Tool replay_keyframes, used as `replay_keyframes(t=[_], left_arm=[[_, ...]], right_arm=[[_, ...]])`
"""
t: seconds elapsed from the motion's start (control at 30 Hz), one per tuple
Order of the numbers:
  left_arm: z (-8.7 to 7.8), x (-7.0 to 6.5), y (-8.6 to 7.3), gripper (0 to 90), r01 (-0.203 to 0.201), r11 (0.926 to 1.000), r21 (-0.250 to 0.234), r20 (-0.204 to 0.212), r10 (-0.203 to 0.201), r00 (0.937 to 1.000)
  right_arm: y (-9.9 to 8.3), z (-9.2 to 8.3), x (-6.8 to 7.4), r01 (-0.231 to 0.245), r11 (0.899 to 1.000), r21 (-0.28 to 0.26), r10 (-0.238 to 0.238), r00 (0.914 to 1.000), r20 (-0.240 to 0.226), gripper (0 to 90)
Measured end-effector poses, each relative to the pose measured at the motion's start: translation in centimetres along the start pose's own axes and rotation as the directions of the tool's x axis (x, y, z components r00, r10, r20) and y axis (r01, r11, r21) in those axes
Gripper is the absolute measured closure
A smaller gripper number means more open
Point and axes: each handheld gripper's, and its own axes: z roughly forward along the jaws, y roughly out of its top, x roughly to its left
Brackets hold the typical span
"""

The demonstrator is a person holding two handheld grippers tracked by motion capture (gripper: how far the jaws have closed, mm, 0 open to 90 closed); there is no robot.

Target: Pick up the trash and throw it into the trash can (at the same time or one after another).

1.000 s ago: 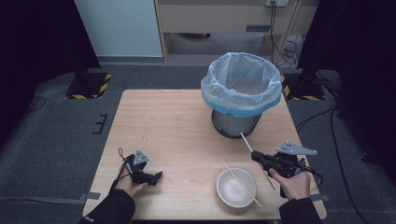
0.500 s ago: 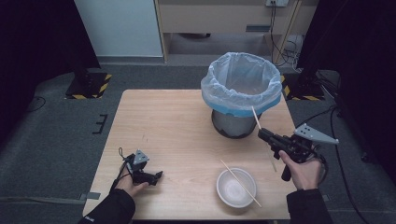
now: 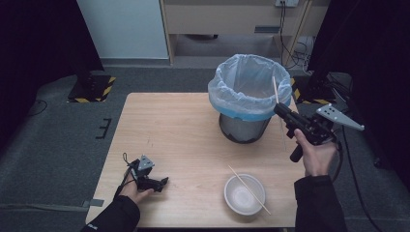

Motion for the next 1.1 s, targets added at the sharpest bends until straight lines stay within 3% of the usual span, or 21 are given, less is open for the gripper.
replay_keyframes(t=[0.1, 0.43, 0.9, 1.1], left_arm=[[0.0, 0.0, 0.0, 0.0, -0.001, 1.0, 0.001, 0.001, 0.001, 1.0], [0.0, 0.1, 0.0, 0.0, -0.005, 1.0, 0.001, 0.005, 0.005, 1.0], [0.1, 0.1, 0.1, 0.0, -0.004, 1.0, -0.002, 0.006, 0.004, 1.0], [0.1, 0.1, 0.1, 0.0, -0.005, 1.0, -0.002, 0.007, 0.005, 1.0]], right_arm=[[0.6, 0.4, 0.0, 0.001, 1.0, -0.014, -0.001, 1.0, -0.009, 85.8], [3.9, 2.8, -0.8, 0.012, 0.996, -0.088, -0.009, 0.9993, 0.035, 85.9], [6.2, 6.6, -1.7, 0.016, 0.99, -0.137, -0.006, 0.9973, 0.073, 85.8], [6.9, 9.0, -2.4, 0.021, 0.988, -0.153, -0.007, 0.9956, 0.094, 85.9]])
